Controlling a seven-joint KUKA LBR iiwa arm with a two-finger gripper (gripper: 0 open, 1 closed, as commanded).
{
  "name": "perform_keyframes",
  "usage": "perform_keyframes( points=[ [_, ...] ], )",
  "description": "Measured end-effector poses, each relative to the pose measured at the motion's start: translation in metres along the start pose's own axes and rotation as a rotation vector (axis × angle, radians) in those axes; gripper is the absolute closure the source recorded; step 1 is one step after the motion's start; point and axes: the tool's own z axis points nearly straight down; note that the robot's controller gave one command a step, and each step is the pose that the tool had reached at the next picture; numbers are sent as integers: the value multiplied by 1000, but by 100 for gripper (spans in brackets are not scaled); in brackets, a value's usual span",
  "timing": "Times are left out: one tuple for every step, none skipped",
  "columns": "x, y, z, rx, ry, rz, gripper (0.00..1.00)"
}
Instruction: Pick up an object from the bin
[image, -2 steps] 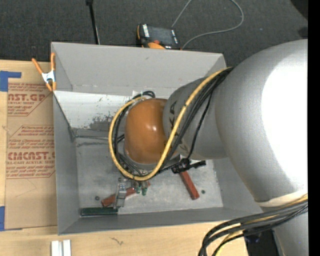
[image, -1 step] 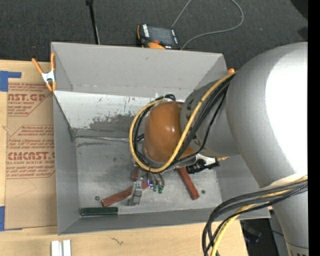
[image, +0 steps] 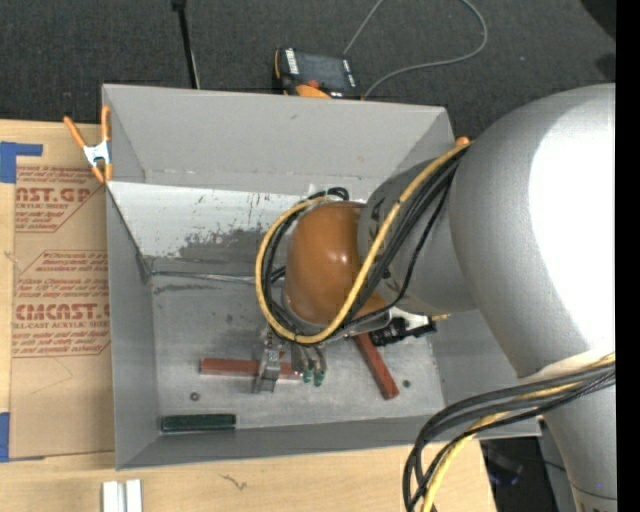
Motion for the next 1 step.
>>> perform_keyframes(
  points=[
    [-40, 61, -145, -5, -12, -22, 100]
  ],
)
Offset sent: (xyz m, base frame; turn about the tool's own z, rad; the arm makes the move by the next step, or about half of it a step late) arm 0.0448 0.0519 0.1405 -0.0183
